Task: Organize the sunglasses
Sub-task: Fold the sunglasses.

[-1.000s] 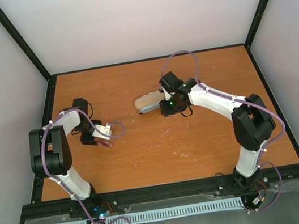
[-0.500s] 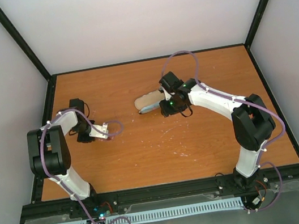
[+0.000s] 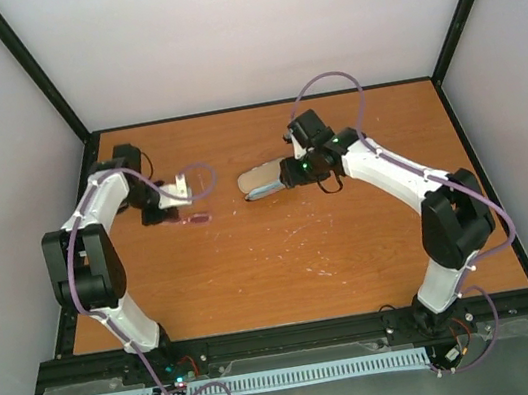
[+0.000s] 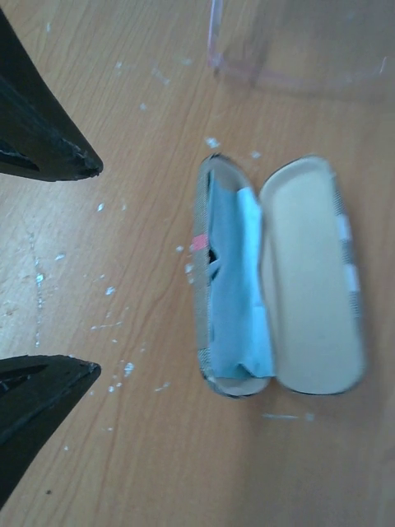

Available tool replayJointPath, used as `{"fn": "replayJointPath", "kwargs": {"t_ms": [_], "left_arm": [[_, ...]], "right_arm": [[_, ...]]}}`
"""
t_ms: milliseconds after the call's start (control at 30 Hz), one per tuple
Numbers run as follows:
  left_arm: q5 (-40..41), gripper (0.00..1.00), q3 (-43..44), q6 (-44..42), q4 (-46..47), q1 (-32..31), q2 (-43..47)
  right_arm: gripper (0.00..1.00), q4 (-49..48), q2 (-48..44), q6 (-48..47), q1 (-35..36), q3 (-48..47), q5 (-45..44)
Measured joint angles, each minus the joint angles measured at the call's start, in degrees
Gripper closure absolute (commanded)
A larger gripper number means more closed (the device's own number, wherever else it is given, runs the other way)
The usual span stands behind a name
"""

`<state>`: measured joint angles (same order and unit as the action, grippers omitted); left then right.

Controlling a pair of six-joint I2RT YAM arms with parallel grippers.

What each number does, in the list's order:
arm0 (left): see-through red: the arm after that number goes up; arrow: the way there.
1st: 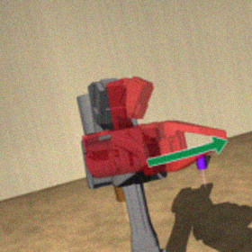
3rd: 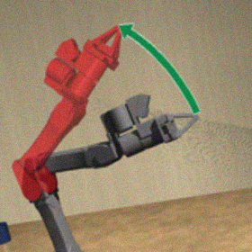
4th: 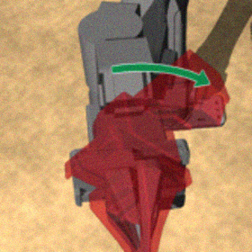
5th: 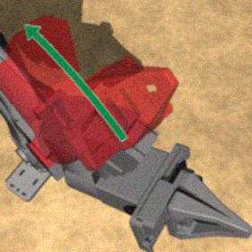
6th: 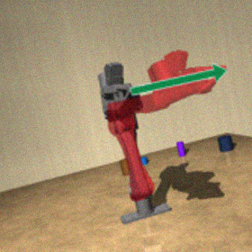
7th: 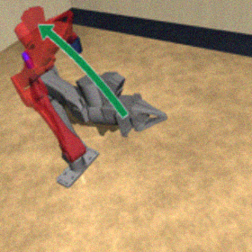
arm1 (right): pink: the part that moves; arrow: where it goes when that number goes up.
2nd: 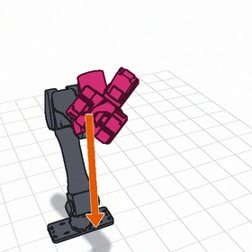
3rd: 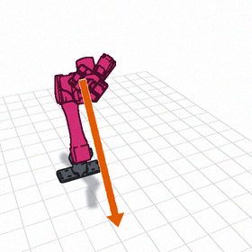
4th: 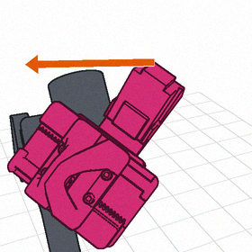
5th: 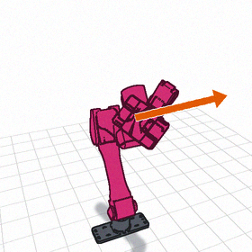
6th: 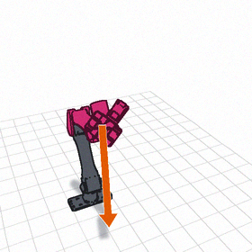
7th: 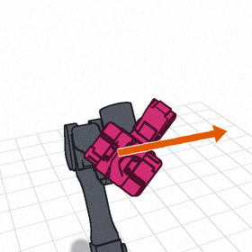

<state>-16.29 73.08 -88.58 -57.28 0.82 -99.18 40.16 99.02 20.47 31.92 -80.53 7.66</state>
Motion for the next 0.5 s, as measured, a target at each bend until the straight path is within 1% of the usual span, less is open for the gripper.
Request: {"fn": "replayJointPath", "kwargs": {"t_ms": [133, 200, 267, 300, 333, 400, 433, 500], "left_arm": [[-8.8, 0.93, 12.0, 7.5, -5.0, -1.4, -2.4], [-12.3, 0.94, 15.4, 10.4, -5.5, -2.1, -3.1], [-14.4, 0.96, 15.5, 12.5, -5.4, -2.7, -2.9], [-15.0, 0.99, 15.2, 13.2, -5.3, -3.0, -2.8], [-15.5, 0.99, 14.7, 13.9, -5.0, -3.4, -2.7], [-16.1, 0.99, 13.8, 14.6, -4.6, -3.7, -2.6], [-16.3, 0.99, 13.1, 14.9, -4.3, -3.8, -2.6], [-16.5, 0.99, 11.7, 15.6, -3.7, -3.9, -2.5]], "right_arm": [[0.42, -3.2, -3.3, 1.8, -1.7, 0.0, 2.4], [0.42, -4.9, -4.7, 3.0, -2.8, -0.1, 4.4], [0.43, -5.6, -5.2, 4.0, -3.6, -0.6, 6.5], [0.46, -5.8, -5.2, 4.3, -3.8, -0.9, 7.5], [0.48, -6.1, -5.2, 4.7, -4.0, -1.2, 8.5], [0.49, -6.4, -5.1, 5.4, -4.0, -1.3, 10.2], [0.49, -6.4, -5.1, 5.6, -4.0, -1.3, 10.8], [0.43, -6.4, -5.1, 5.8, -4.0, -1.3, 11.8]]}}
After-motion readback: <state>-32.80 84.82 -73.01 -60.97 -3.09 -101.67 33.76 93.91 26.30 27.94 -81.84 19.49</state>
